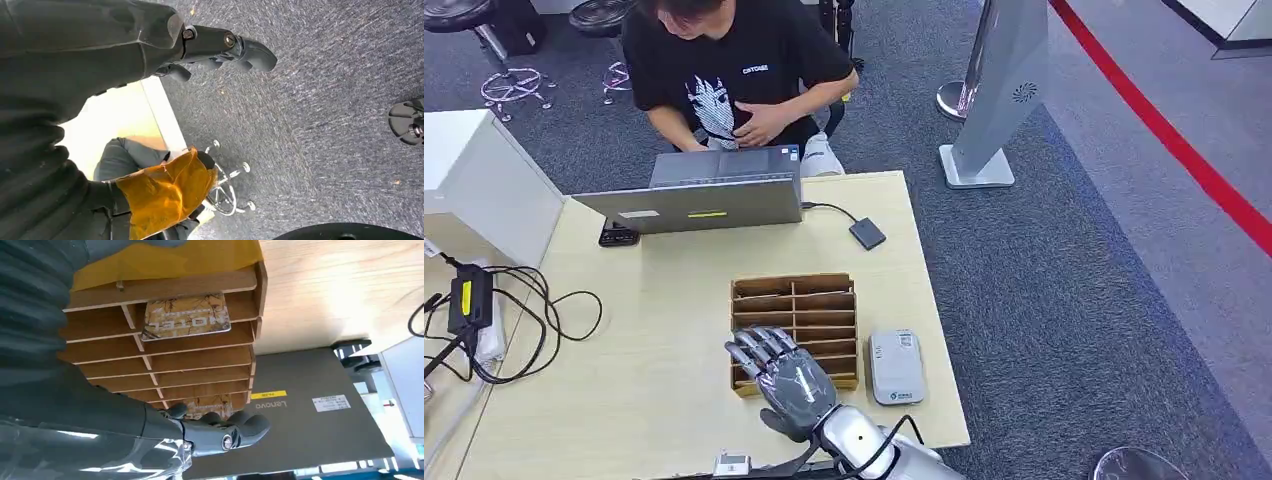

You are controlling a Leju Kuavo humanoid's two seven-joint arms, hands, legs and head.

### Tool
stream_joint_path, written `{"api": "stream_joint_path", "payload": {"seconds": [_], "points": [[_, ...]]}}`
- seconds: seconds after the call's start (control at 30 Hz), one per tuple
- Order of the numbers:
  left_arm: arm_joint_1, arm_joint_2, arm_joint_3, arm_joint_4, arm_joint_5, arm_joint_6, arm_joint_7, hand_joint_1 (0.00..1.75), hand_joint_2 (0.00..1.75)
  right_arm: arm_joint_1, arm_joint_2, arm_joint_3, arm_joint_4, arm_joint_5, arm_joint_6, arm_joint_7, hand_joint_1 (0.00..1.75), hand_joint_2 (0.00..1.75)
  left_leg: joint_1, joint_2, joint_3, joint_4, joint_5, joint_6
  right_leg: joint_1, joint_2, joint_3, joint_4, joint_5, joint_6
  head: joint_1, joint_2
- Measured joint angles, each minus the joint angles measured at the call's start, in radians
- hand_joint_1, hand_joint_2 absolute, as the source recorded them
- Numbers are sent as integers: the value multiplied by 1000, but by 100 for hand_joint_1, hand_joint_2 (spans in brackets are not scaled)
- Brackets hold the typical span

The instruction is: Pass the card to the sensor for recognition and then transmit it.

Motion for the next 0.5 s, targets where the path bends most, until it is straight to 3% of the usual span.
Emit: {"api": "stream_joint_path", "payload": {"seconds": [0.17, 0.2, 0.23, 0.27, 0.3, 0.33, 0.5], "points": [[0, 0, 0, 0, 2, 0, 0, 0, 175, -4, 0, 0, 3, 0, 19, 2, 0, 175, 0, 0, 0, 0, 0, 0, 0, 0, 0, 0, 0, 0, 0, 0], [0, 0, 0, 0, 2, 0, 0, 0, 175, -4, 0, 0, 4, 0, 24, 3, 28, 175, 0, 0, 0, 0, 0, 0, 0, 0, 0, 0, 0, 0, 0, 0], [0, 0, 0, 0, 2, 0, 0, 0, 175, -5, 0, 0, 5, -1, 32, 5, 108, 175, 0, 0, 0, 0, 0, 0, 0, 0, 0, 0, 0, 0, 0, 0], [0, 0, 0, 0, 2, 0, 0, 0, 175, -6, 0, 0, 5, -3, 39, 7, 108, 175, 0, 0, 0, 0, 0, 0, 0, 0, 0, 0, 0, 0, 0, 0], [0, 0, 0, 0, 3, 0, 0, 0, 175, -7, 0, 0, 5, -3, 41, 7, 147, 175, 0, 0, 0, 0, 0, 0, 0, 0, 0, 0, 0, 0, 0, 0], [0, 0, 0, 0, 3, 0, 0, 0, 175, -8, 0, 0, 5, -3, 42, 7, 154, 175, 0, 0, 0, 0, 0, 0, 0, 0, 0, 0, 0, 0, 0, 0], [0, 0, 0, 0, 2, 0, 0, 0, 175, -10, 0, 0, 6, -13, 60, 7, 152, 175, 0, 0, 0, 0, 0, 0, 0, 0, 0, 0, 0, 0, 0, 0]]}}
